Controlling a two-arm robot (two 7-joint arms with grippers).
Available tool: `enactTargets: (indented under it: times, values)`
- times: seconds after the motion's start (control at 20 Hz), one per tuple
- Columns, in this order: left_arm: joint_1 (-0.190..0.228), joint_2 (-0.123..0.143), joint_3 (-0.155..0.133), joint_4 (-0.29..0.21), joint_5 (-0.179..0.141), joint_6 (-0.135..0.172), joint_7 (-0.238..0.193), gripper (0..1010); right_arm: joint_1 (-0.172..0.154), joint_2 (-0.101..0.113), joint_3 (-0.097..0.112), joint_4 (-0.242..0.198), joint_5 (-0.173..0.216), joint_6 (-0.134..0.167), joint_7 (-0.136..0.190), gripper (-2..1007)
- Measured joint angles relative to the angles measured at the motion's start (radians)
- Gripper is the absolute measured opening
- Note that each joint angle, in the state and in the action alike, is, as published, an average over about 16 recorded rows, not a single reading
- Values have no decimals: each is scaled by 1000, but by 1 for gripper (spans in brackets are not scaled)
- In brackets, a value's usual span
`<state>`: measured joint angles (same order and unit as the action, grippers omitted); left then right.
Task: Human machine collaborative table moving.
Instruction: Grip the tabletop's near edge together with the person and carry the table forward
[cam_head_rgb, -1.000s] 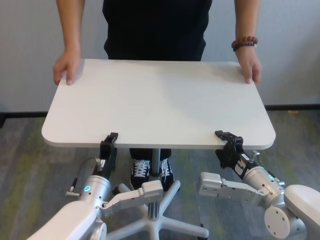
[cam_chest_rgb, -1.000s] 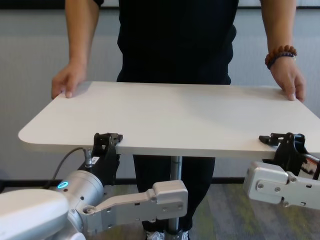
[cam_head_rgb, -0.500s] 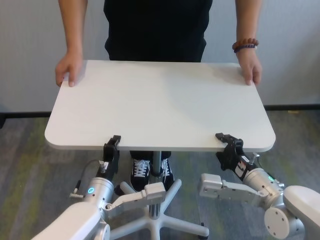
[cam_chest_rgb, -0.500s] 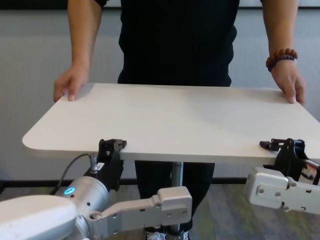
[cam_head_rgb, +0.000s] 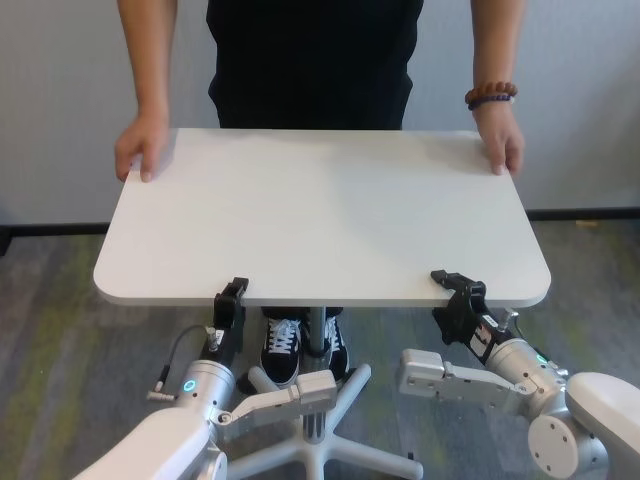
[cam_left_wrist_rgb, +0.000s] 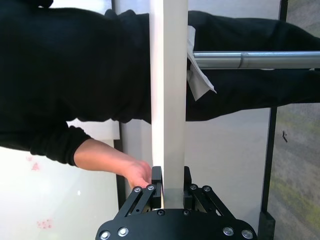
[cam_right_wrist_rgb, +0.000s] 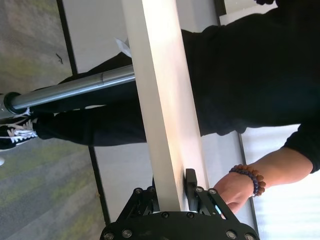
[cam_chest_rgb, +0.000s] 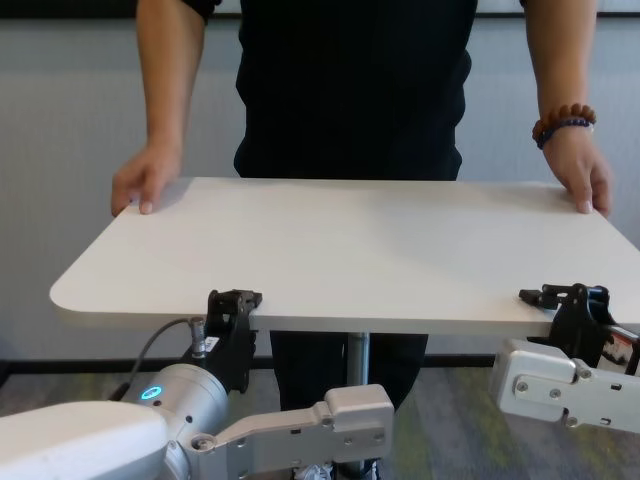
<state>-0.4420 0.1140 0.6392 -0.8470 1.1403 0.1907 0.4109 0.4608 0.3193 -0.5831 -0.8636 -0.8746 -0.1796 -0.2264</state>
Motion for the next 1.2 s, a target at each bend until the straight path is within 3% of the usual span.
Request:
enactTargets:
  times: [0.6, 1.2]
  values:
    - [-7, -9, 6, 35, -11, -3, 9, 236, 20, -12, -14, 40, 8, -10, 7, 266]
    - [-7, -12, 4, 53, -21, -13, 18, 234, 25, -14, -15, 43, 15, -16, 12, 266]
